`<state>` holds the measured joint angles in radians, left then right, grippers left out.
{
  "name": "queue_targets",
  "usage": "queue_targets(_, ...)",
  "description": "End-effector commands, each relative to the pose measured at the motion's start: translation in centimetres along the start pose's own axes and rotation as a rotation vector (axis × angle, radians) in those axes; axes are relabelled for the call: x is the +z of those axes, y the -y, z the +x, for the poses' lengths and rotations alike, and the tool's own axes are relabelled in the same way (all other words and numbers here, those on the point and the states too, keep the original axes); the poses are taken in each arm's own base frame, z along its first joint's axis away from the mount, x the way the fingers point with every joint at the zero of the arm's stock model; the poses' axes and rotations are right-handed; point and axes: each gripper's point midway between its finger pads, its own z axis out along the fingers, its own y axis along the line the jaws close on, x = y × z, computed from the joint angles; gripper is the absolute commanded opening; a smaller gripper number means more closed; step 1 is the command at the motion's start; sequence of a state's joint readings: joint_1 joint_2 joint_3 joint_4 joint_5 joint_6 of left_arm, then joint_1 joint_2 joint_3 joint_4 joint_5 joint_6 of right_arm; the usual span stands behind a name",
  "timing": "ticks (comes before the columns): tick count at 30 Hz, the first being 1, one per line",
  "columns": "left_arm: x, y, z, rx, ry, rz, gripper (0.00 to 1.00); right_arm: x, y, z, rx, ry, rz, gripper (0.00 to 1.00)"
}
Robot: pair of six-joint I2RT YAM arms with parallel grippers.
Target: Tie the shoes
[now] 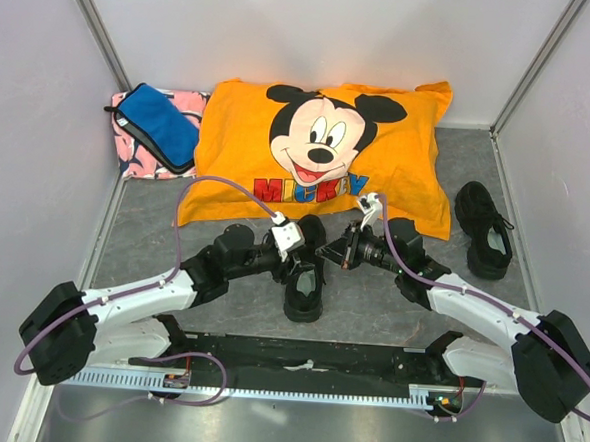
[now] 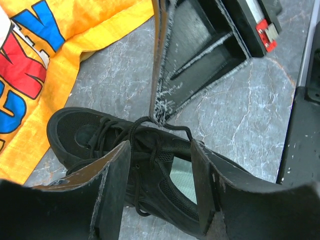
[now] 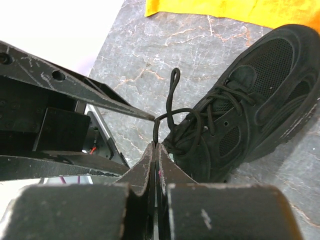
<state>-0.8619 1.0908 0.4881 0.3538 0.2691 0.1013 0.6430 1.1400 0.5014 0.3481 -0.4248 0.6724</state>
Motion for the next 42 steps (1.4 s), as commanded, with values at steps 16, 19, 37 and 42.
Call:
queue_targets(16,0.3,-0.7,-1.7,-0.027,0.083,-0.052,0.69,0.2,-1.3,-0.4,0.008,0.045,-0.038,0.0)
queue_targets(19,0.4,-0.2,-2.0,-0.047,0.101,-0.026,0.7,0.2,-1.4,-0.4,0.008,0.049,-0.042,0.0)
queue_targets(37,1.2,-0.7,-0.7,-0.067,0.061,-0.05,0.45,0.4,-2.5,-1.1,0.087,0.091,-0.069,0.0)
queue_targets(42,1.2,-0.8,-0.7,-0.074,0.066,-0.055,0.46,0.6,-2.4,-1.0,0.104,0.087,-0.065,0.0)
